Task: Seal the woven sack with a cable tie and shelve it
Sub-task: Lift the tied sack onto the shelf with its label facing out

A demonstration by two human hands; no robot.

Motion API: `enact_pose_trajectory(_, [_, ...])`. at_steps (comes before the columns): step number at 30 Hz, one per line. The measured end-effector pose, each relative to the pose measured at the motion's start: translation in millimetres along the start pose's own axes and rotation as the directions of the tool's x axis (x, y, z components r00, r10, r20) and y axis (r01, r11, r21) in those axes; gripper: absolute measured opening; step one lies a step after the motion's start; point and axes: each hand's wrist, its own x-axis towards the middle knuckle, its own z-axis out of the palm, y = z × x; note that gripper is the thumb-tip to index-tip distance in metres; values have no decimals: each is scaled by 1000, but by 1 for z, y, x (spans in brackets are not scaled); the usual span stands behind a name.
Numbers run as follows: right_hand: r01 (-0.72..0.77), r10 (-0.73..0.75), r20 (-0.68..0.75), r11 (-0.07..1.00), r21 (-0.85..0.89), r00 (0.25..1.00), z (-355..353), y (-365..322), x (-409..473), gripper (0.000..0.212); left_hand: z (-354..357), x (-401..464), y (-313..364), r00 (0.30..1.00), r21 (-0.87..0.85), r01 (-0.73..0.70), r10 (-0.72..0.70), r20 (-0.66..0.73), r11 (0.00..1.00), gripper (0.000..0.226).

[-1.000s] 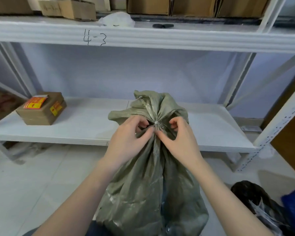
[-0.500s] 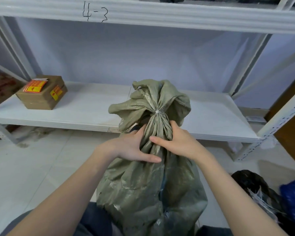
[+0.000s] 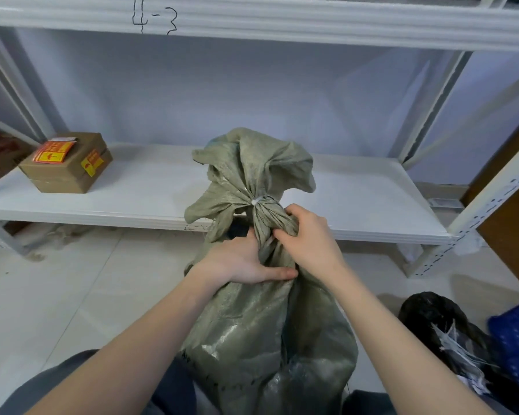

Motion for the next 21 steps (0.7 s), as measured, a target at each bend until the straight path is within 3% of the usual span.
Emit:
enact_pose_trajectory(5, [-18,22,-27,992,122,999,-3,-3,0,11,1,-3,20,981,46,-43,51,-186,998,86])
enact_pose_trajectory(8, [-61,74,-38,961,270,997,-7,-6,-2,28,3,0,20,943,-42,-104,85,-322,994,55])
enact_pose_trajectory(11, [-85,90,0,941,327,996,-12,-8,-4,42,0,6,18,908,-91,-123,76,-412,988,42])
enact_pose_trajectory(17, [86,-80,-45,987,136,996,-42,-12,1,44,-17,12,21,819,-180,-202,65,-570,963,17])
enact_pose_trajectory(21, [-73,74,175,997,-14,982,-69,-3,-6,92,-34,11,32,781,-193,-201,38,-623,960,13])
